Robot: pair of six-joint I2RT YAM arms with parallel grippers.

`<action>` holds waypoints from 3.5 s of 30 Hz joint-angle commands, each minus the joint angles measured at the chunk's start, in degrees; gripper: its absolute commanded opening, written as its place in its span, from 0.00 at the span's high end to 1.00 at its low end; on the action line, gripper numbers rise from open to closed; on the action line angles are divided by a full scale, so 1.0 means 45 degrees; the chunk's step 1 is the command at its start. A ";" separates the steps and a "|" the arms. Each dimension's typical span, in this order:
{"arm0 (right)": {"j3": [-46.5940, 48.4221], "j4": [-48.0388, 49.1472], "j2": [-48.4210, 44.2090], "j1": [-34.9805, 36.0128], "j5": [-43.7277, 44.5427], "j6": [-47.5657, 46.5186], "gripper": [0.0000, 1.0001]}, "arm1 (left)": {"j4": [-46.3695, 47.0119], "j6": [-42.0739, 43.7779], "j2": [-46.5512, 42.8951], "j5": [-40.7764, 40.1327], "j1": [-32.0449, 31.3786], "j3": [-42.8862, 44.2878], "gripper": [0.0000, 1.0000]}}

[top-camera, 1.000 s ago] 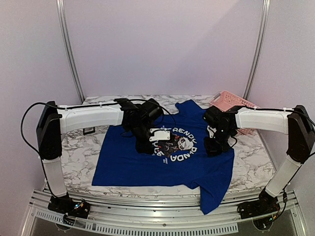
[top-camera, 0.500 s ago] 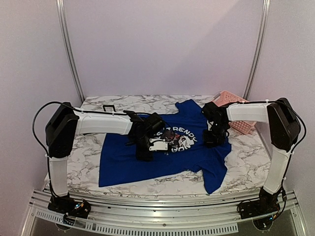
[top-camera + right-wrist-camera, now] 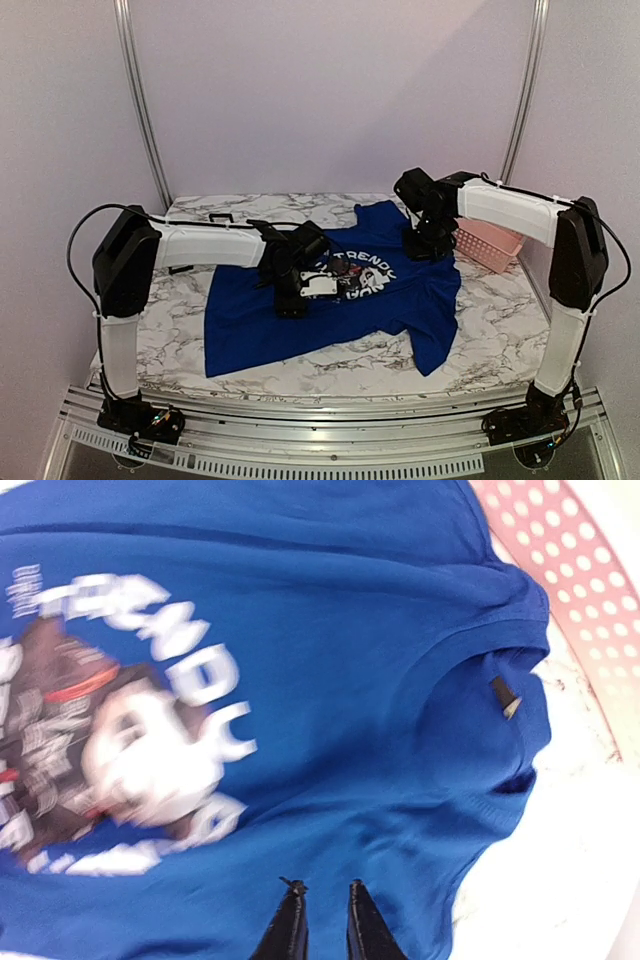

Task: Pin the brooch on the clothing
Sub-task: Smooth out the flattened clothing at the center of the board.

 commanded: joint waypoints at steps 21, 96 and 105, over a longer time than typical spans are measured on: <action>-0.5780 0.2311 -0.1518 0.5114 -0.0353 0.1131 0.74 | -0.2208 -0.0089 -0.5094 0.1643 0.2260 -0.5069 0.22; -0.6571 0.3629 -0.4527 0.4509 -0.9570 -0.3229 0.95 | -0.2794 -0.0383 -0.4573 0.1835 0.2701 -0.4887 0.22; -0.6212 0.3228 -0.5116 0.4474 -0.7649 -0.1878 0.46 | -0.2455 0.0008 -0.4478 0.1153 0.2744 -0.5669 0.22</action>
